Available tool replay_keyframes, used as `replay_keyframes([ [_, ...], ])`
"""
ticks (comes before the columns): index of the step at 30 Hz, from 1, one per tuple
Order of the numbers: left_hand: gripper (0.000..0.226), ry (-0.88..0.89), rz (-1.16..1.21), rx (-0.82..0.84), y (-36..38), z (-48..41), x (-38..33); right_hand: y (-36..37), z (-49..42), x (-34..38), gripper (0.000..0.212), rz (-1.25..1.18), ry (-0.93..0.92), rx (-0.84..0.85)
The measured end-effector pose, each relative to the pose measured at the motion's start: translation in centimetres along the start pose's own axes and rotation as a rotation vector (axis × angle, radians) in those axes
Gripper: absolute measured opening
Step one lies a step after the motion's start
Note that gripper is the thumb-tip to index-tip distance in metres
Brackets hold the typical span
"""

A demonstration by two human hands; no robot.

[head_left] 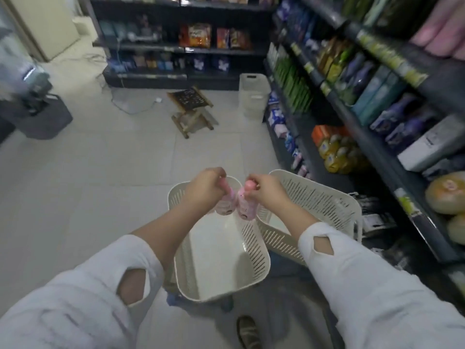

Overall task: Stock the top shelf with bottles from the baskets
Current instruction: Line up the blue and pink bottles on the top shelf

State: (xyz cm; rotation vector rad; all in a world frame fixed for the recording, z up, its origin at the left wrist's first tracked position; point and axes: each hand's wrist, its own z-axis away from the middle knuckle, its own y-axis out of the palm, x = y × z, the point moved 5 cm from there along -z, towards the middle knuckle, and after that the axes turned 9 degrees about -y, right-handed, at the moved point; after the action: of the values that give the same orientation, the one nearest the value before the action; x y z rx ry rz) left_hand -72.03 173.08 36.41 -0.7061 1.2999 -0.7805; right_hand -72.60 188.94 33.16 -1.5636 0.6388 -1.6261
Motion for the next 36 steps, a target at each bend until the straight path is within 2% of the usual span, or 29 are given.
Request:
replay_keyframes([
  [8, 0.023, 0.412, 0.020, 0.096, -4.9, 6.8, -10.4, -9.9, 12.4, 1.6, 0.023, -0.077, 0.143, -0.317],
  [12, 0.019, 0.572, 0.040, 0.156, -4.2, 11.2, -16.4, -14.9, 20.2, 0.7, 0.022, -0.108, 0.212, -0.505],
  [17, 0.021, 0.806, 0.069, 0.267, -1.6, 18.4, -24.4, -19.1, 31.1, -2.2, 0.038, -0.134, 0.350, -0.678],
  [21, 0.021, 0.960, 0.071, 0.368, 1.5, 26.5, -30.4, -21.7, 42.1, -4.4, 0.025, -0.098, 0.496, -0.802],
  [25, 0.018, 1.127, 0.055, 0.467, 5.1, 36.7, -35.8, -23.1, 54.4, -6.0, 0.024, -0.109, 0.611, -0.937],
  [30, 0.020, 1.246, 0.090, 0.608, 8.4, 49.5, -40.2, -23.6, 68.7, -6.5, 0.025, -0.041, 0.704, -1.112],
  [36, 0.021, 1.412, 0.101, 0.635, 10.0, 62.1, -44.7, -23.7, 82.8, -6.0, 0.015, 0.058, 0.816, -1.349],
])
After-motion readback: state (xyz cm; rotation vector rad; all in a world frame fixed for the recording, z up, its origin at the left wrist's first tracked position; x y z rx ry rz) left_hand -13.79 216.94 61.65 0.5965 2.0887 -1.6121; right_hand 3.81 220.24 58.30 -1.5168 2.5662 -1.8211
